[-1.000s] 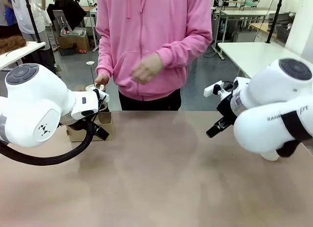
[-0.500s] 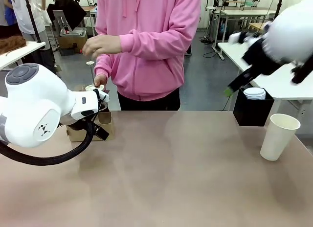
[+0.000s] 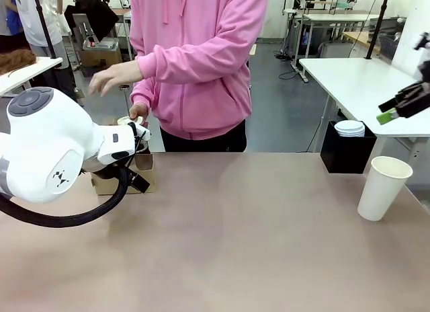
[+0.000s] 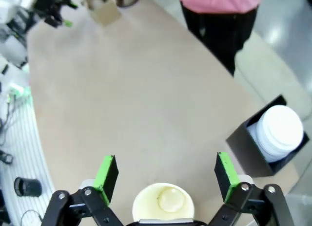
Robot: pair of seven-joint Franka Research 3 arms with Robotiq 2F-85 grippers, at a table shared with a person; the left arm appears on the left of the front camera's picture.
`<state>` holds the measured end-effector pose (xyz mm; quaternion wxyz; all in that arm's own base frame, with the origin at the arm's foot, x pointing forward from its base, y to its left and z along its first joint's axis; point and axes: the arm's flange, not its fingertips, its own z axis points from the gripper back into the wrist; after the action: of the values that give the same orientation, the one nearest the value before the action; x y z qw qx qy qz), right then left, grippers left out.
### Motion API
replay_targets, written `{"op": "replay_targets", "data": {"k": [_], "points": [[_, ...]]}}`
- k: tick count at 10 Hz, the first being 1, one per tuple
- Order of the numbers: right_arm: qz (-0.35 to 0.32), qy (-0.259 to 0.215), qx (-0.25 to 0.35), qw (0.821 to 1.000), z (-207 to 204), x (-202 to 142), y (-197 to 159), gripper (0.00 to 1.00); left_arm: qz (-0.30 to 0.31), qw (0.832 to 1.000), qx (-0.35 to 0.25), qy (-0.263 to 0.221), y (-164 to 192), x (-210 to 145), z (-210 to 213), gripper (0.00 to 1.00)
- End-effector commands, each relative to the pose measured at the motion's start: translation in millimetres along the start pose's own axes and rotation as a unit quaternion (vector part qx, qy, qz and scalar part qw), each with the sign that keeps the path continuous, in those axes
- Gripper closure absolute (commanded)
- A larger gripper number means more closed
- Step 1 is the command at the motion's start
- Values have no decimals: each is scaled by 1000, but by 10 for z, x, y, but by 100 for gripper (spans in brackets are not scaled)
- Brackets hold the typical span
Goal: Pour a drink into a cup and package it in a carrier.
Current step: Pick up the 600 ml Paper Cup and place it in the middle top area of the table.
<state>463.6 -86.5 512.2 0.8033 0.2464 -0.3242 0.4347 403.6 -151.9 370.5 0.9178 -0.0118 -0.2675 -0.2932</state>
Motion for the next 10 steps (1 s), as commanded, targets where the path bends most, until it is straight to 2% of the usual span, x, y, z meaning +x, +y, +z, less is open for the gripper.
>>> {"op": "replay_targets", "data": {"k": [1, 2, 3, 4, 5, 9, 10], "points": [[27, -94, 35, 995, -75, -361, -229, 0, 0, 1000, 0, 0, -1, 0, 1, 0], [29, -132, 34, 990, -95, -575, -264, 0, 0, 1000, 0, 0, -1, 0, 1, 0], [26, -147, 31, 988, -145, -667, -267, 0, 0, 1000, 0, 0, -1, 0, 1, 0], [10, -160, 15, 987, -212, -634, -254, 0, 0, 1000, 0, 0, -1, 0, 1, 0], [18, -124, 12, 992, 1, -627, -239, 0, 0, 1000, 0, 0, -1, 0, 1, 0], [16, -134, 10, 991, -69, -678, -265, 0, 0, 1000, 0, 0, -1, 0, 1, 0], [13, -184, 10, 983, 65, -927, -426, 0, 0, 1000, 0, 0, -1, 0, 1, 0]]}}
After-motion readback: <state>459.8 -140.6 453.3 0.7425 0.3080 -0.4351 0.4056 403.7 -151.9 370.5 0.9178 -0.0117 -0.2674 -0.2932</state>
